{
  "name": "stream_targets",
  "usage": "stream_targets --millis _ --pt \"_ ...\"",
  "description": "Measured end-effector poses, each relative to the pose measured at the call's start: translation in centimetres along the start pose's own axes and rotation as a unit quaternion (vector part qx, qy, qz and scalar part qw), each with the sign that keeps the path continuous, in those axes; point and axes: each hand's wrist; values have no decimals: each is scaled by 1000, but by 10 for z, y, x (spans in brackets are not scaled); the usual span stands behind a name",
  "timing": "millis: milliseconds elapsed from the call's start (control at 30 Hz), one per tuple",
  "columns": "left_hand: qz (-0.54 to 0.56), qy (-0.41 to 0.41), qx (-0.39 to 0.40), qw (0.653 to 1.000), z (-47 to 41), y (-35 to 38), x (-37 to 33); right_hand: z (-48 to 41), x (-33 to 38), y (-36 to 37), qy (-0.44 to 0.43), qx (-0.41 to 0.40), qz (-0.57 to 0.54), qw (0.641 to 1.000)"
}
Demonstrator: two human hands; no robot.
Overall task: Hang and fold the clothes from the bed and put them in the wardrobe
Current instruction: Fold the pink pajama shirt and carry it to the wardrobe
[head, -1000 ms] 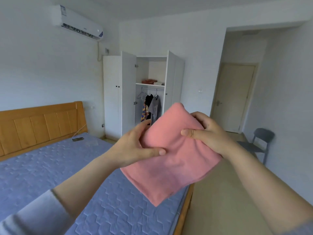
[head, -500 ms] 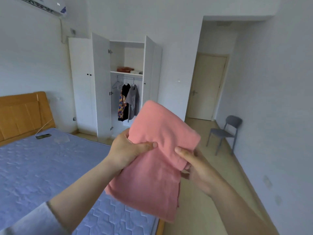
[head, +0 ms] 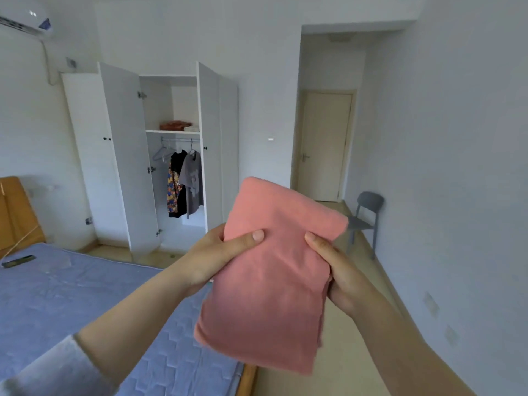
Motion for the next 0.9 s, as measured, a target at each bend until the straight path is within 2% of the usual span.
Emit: stream_targets --millis 100,200,500,733,900 --pt "16 -9 27 999 -28 19 3 -13 14 -26 -57 -9 10 998" --pt "28 6 12 1000 -57 30 9 -30 25 -44 -94 -14 36 995" --pt "56 63 -47 995 -174 32 38 -134 28 -89 -129 -32 113 985" --pt "57 132 -90 986 -284 14 32 -240 34 -111 -145 -68 171 972" --pt "64 139 -112 982 -360 15 38 -310 33 -139 -154 -90 180 967"
Point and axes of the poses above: each hand's wrist, its own z-axis away from the middle knuckle, its own y-axis out of the palm, x = y × z, and after that the axes turned 8 degrees about z, right-handed
